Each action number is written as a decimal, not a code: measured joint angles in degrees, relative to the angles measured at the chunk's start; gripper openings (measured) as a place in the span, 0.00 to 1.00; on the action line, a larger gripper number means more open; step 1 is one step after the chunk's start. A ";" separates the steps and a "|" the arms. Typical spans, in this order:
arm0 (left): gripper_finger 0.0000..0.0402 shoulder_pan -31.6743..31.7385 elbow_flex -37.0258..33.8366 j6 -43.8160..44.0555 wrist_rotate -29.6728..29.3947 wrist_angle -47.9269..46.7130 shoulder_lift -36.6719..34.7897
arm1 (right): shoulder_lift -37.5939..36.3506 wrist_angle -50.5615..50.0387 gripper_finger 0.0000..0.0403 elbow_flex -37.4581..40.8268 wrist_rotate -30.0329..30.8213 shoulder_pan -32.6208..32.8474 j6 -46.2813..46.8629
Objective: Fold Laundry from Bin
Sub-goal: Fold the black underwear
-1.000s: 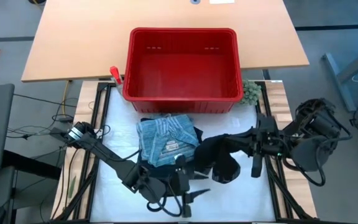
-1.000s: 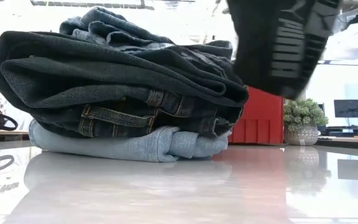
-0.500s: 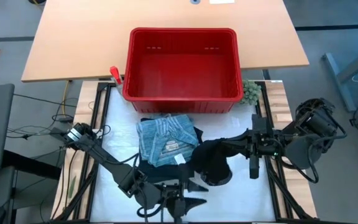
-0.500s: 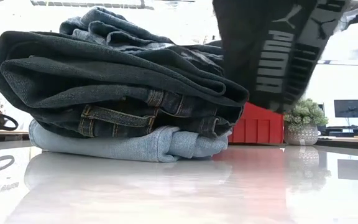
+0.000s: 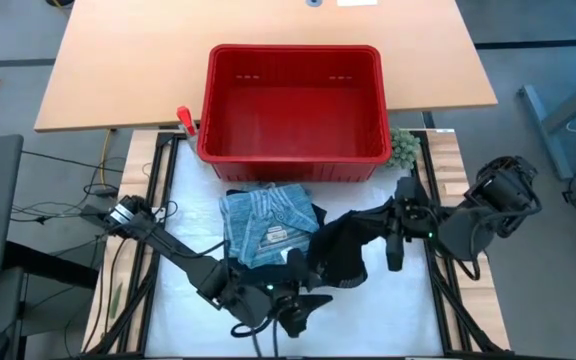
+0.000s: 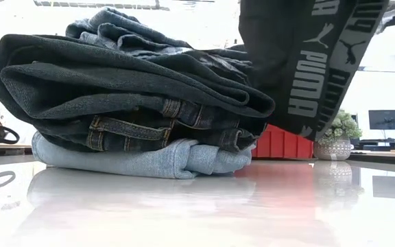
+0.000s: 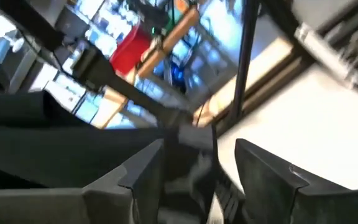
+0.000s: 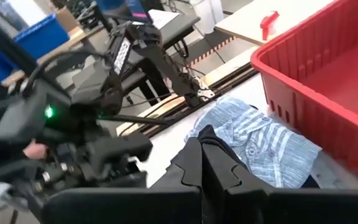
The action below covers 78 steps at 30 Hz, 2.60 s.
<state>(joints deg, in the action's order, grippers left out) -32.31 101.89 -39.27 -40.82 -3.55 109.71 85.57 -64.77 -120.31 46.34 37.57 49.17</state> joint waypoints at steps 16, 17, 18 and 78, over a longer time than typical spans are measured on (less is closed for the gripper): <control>0.51 1.99 0.00 -4.30 -10.24 -3.50 0.00 | -0.06 0.01 0.05 0.00 -3.53 -6.51 1.57; 0.51 2.28 0.00 -3.58 -9.47 -3.63 0.00 | -0.08 0.01 0.05 0.00 -3.55 -6.73 1.55; 0.51 2.55 0.00 -2.87 -8.71 -3.66 0.00 | -0.08 0.02 0.05 0.00 -3.57 -7.03 1.57; 0.00 -1.14 -0.02 6.24 -25.28 14.16 -8.45 | -6.71 -18.01 0.30 -0.04 -12.16 -8.41 2.21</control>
<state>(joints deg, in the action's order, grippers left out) -33.45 101.86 -33.03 -66.10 10.61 101.26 78.86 -82.77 -120.36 34.18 29.17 51.37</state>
